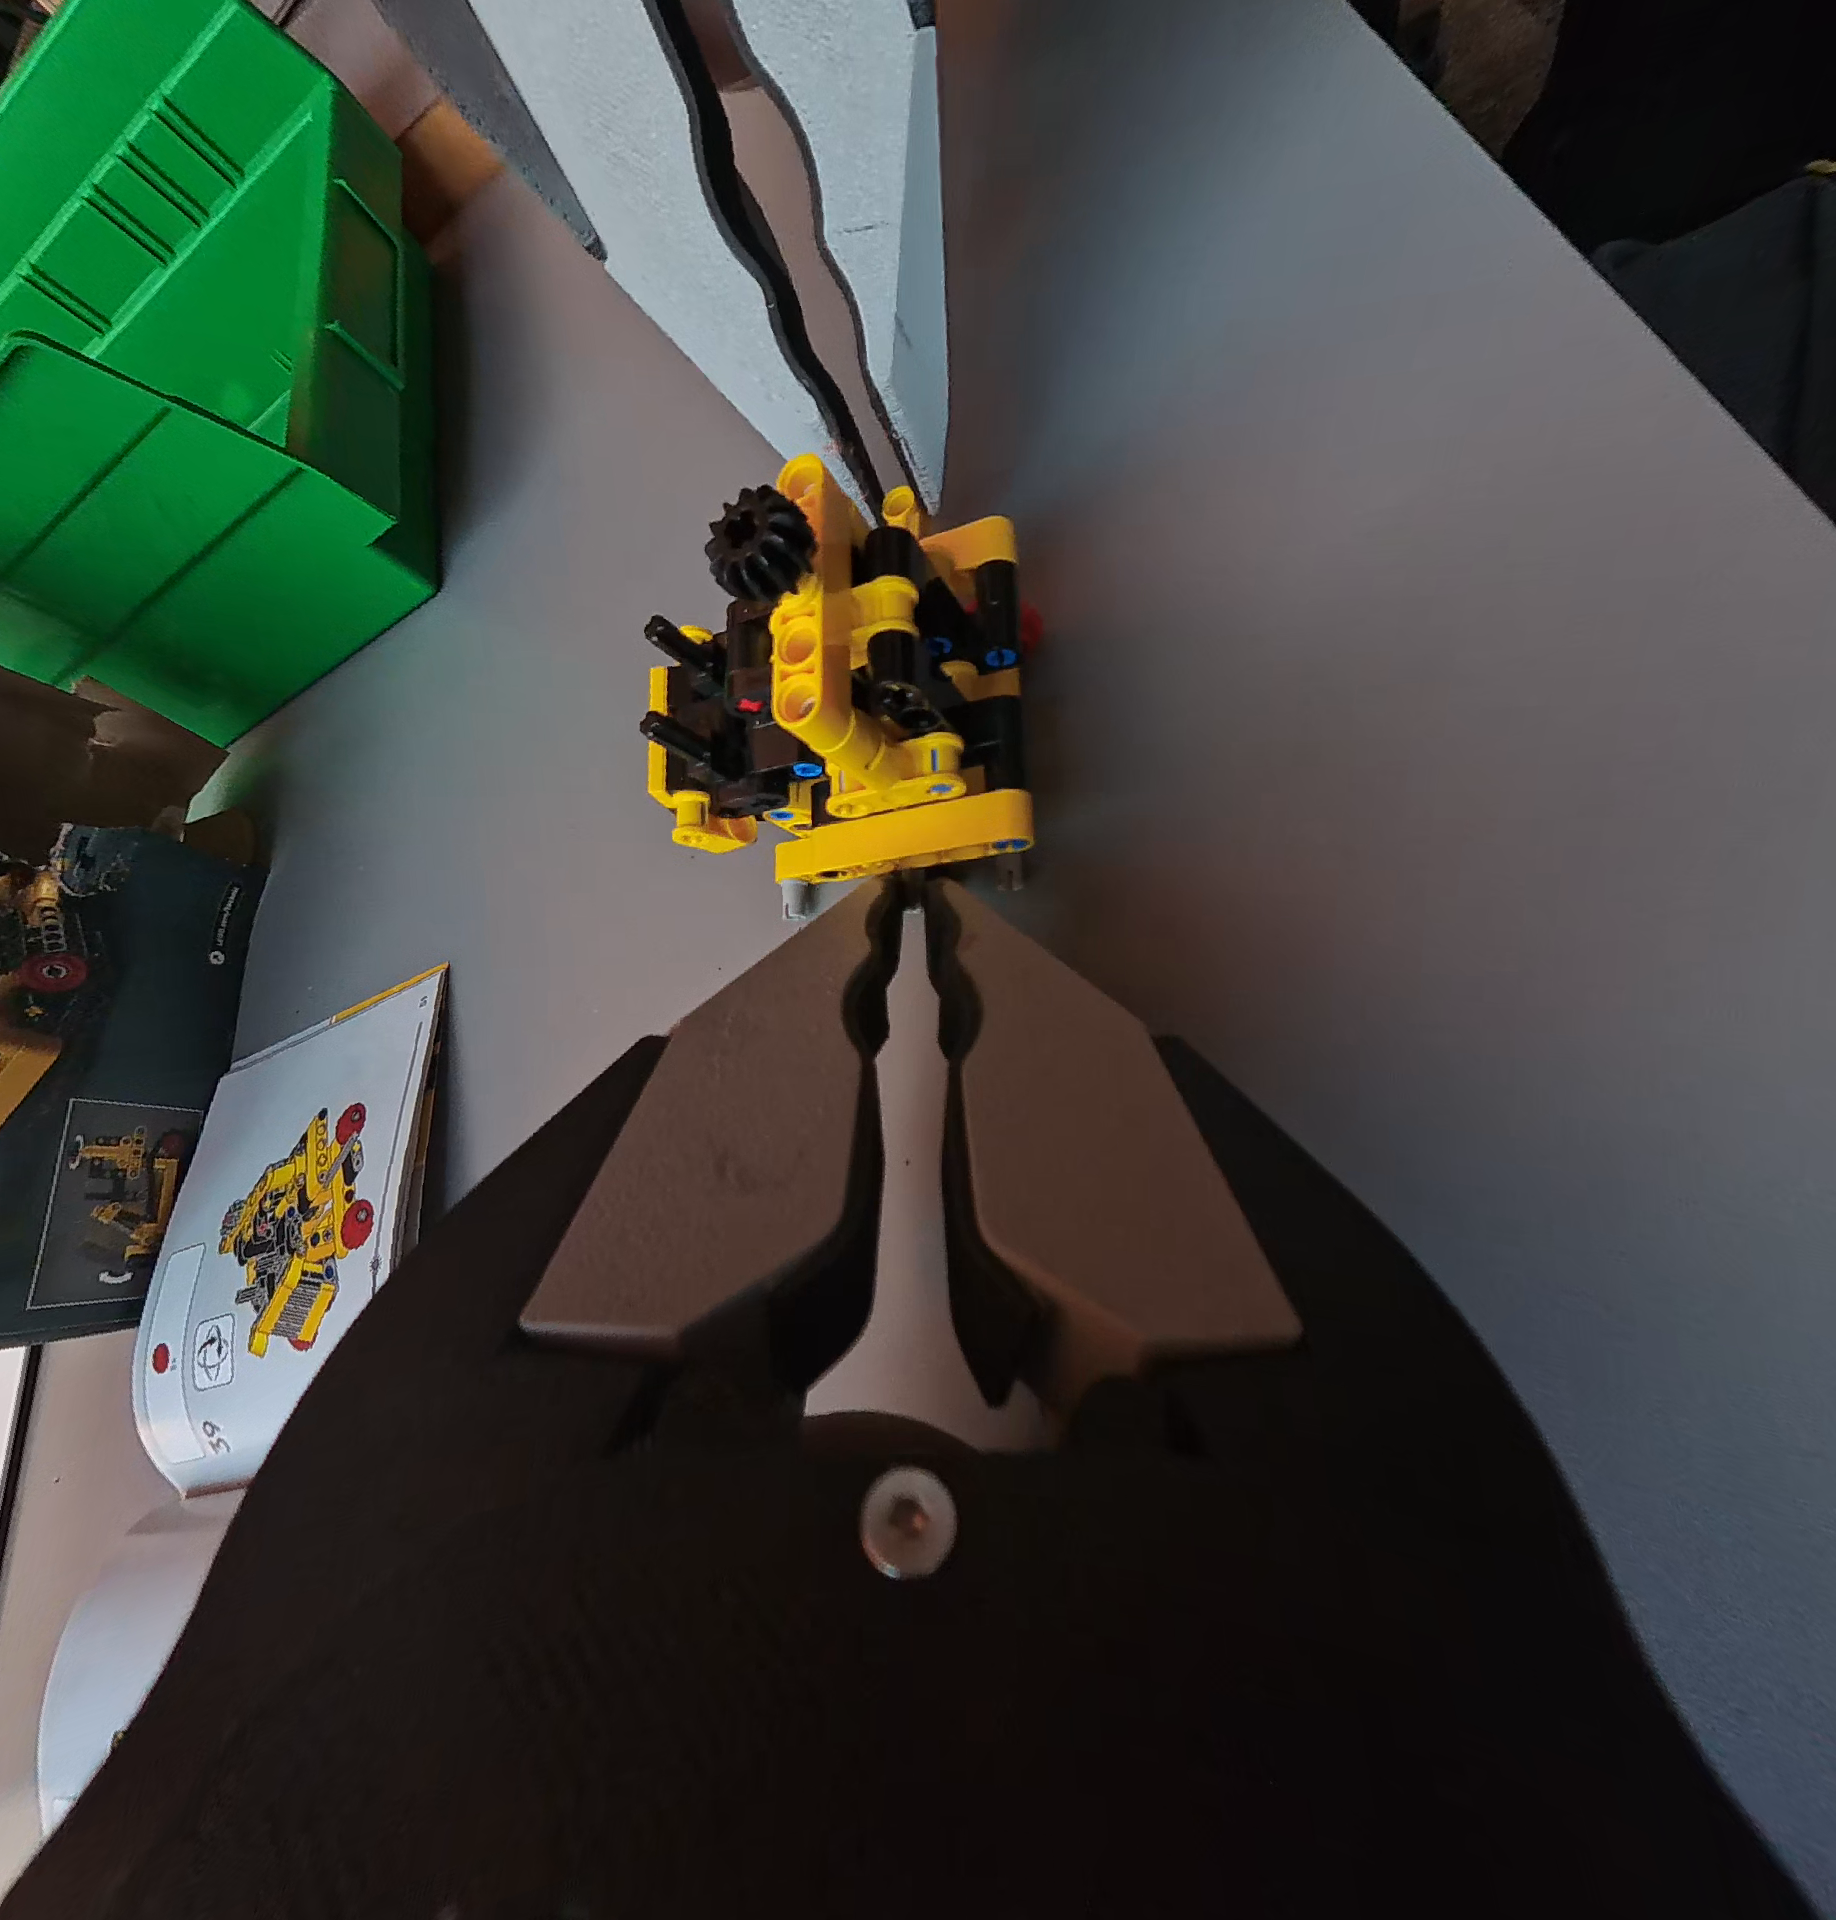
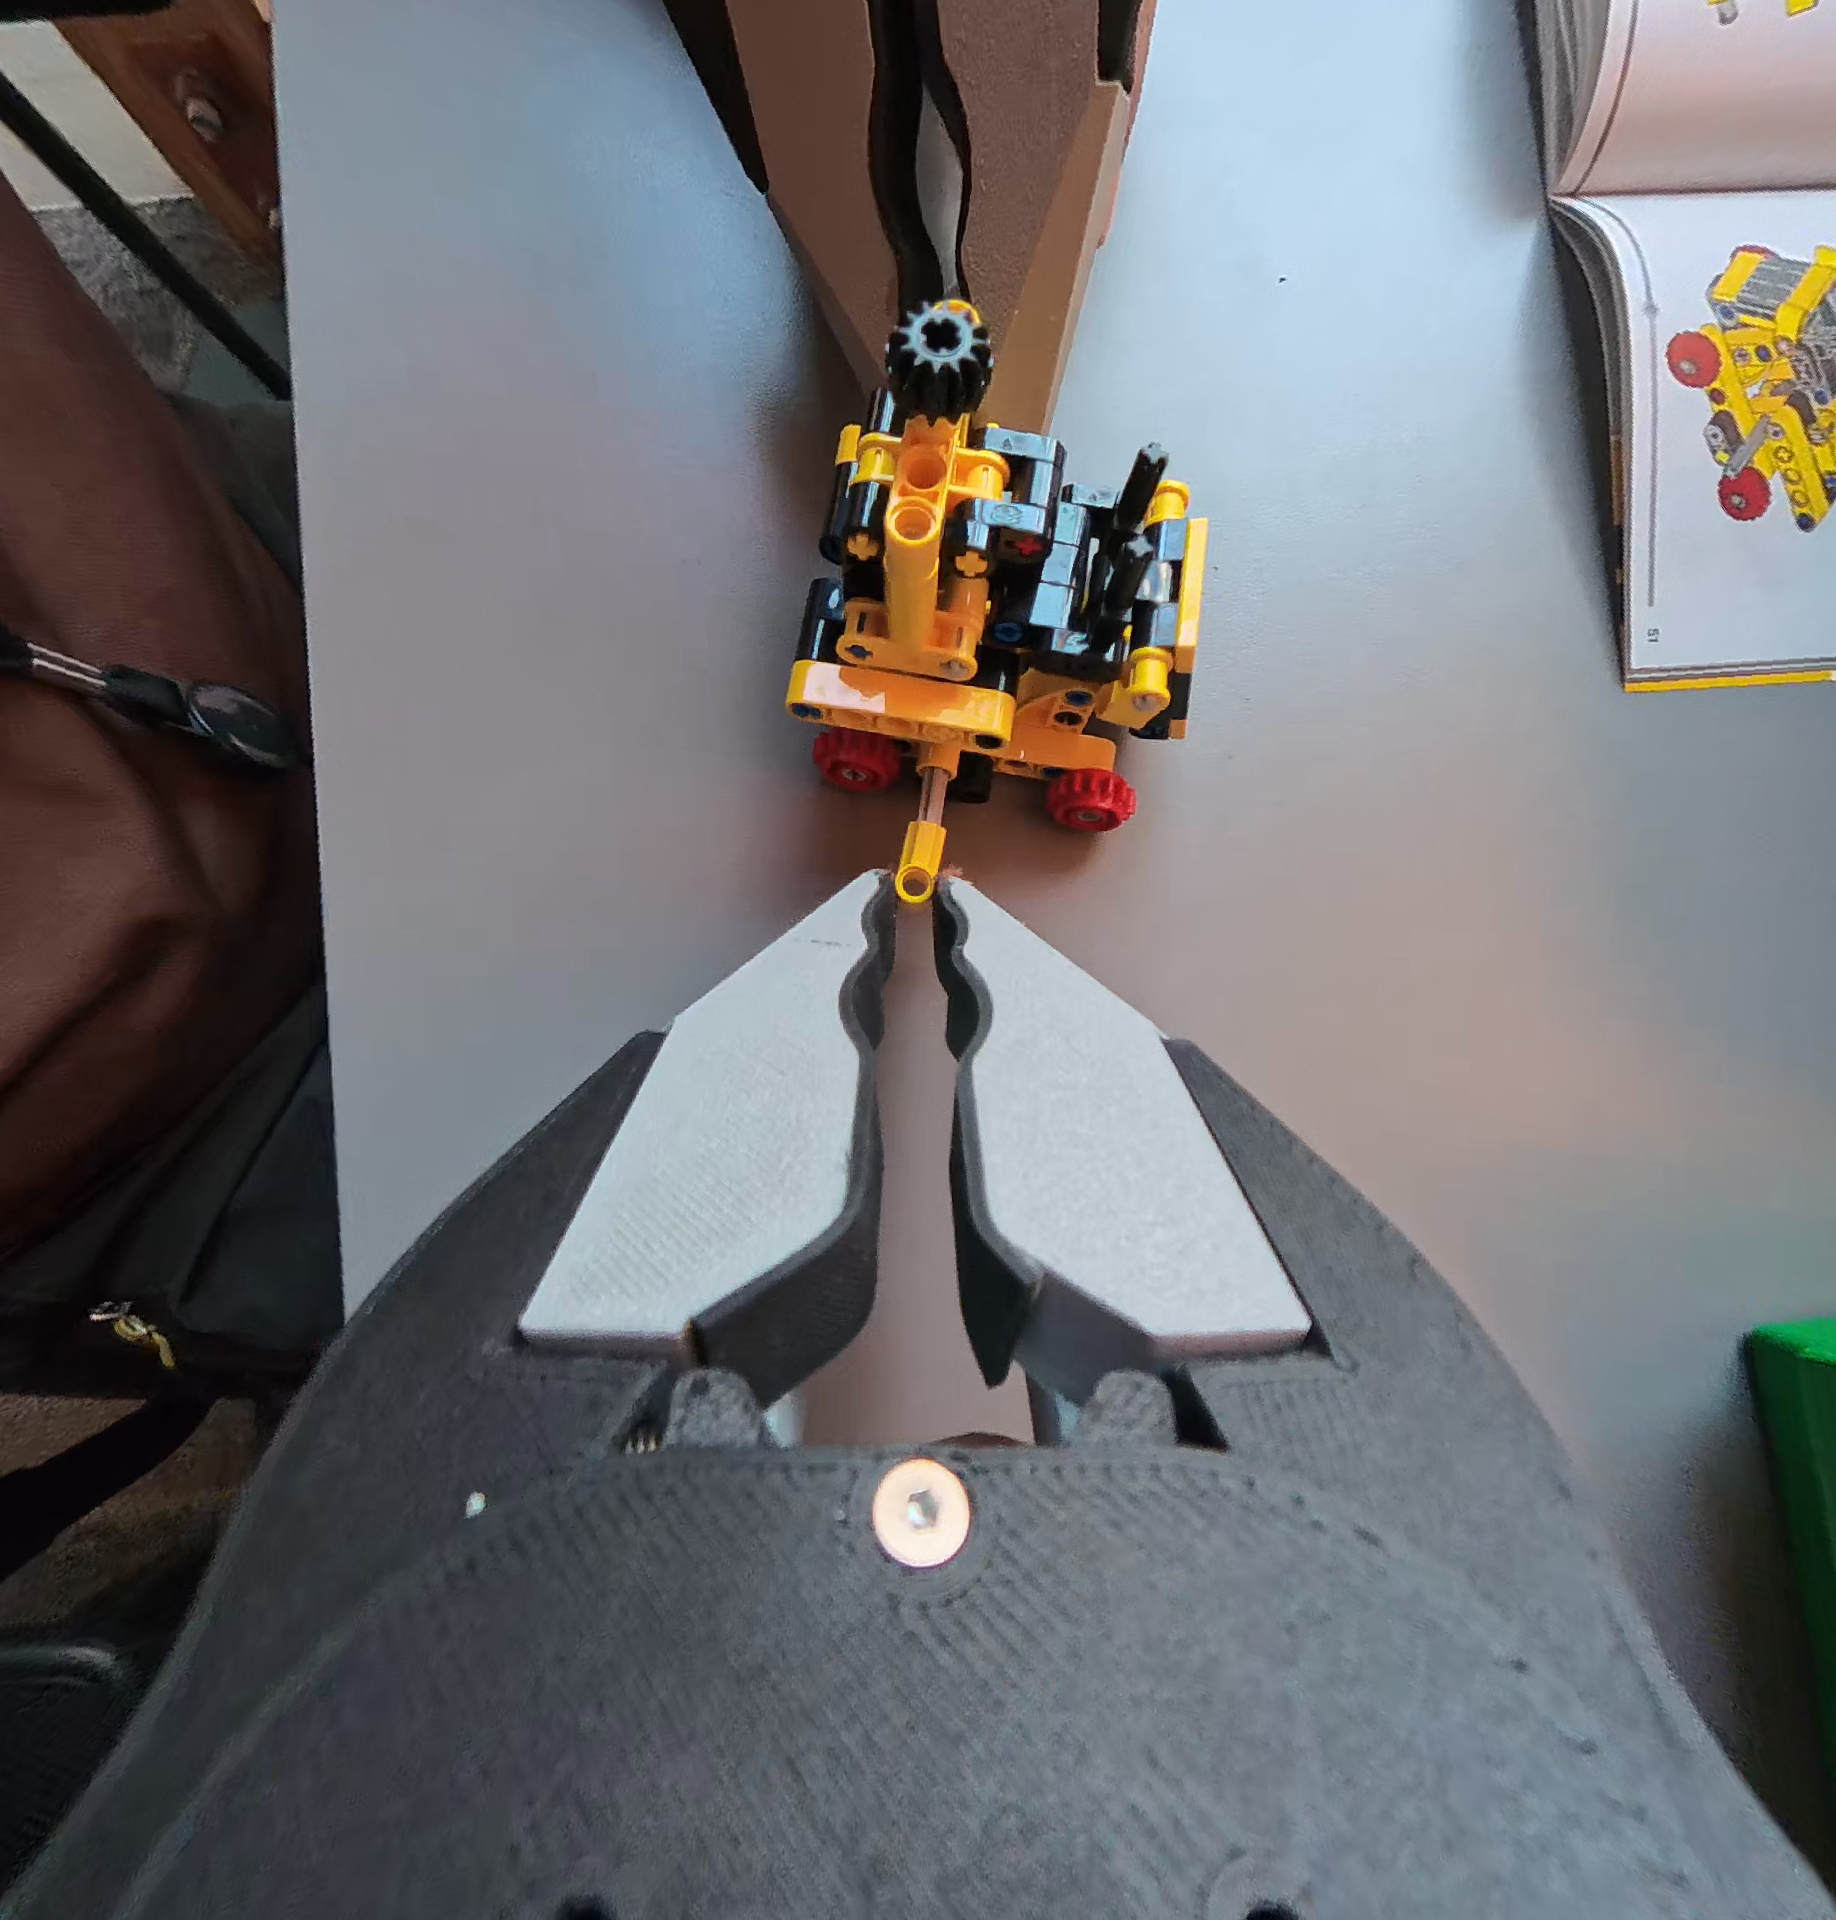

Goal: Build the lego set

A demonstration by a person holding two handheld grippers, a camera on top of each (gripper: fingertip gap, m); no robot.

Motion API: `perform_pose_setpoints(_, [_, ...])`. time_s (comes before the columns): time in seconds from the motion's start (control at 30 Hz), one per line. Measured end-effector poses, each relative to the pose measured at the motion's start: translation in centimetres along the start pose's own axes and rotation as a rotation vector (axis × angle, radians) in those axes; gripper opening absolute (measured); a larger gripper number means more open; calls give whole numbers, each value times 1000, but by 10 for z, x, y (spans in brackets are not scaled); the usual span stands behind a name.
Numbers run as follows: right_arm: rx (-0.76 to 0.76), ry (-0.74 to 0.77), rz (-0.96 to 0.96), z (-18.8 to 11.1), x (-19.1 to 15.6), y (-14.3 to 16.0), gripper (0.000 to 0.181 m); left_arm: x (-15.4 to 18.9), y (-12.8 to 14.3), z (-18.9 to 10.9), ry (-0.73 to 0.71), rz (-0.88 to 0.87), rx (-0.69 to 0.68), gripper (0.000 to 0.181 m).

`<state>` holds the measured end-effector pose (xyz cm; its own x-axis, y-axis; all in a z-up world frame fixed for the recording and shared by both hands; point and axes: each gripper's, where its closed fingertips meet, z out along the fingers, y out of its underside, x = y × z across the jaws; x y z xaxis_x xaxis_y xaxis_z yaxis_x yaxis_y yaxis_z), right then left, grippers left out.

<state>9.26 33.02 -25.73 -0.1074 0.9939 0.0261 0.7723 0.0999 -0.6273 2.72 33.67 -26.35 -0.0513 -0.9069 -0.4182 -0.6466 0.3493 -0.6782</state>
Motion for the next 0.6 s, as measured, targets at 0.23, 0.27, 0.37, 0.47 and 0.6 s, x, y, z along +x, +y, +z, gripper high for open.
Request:
perform_pose_setpoints(0.23, [-31,-24,-39,-2,0,-2,4,1,0,0,6,-8,-2,0])
perform_pose_setpoints(0.27, [-33,-24,-40,-2,0,-1,4,1,-1,0,10,-12,0,0])
perform_pose_setpoints(0.37, [-29,-3,-61,-3,0,-2,4,3,-2,0,8,-10,-2,0])
perform_pose_setpoints(0.47, [-13,-7,-73,-3,0,-1,4,2,-2,0,2,-10,-4,0])
perform_pose_setpoints(0.6, [29,-8,-85,-3,0,-2,4,2,-2,0,-5,-10,-7,0])
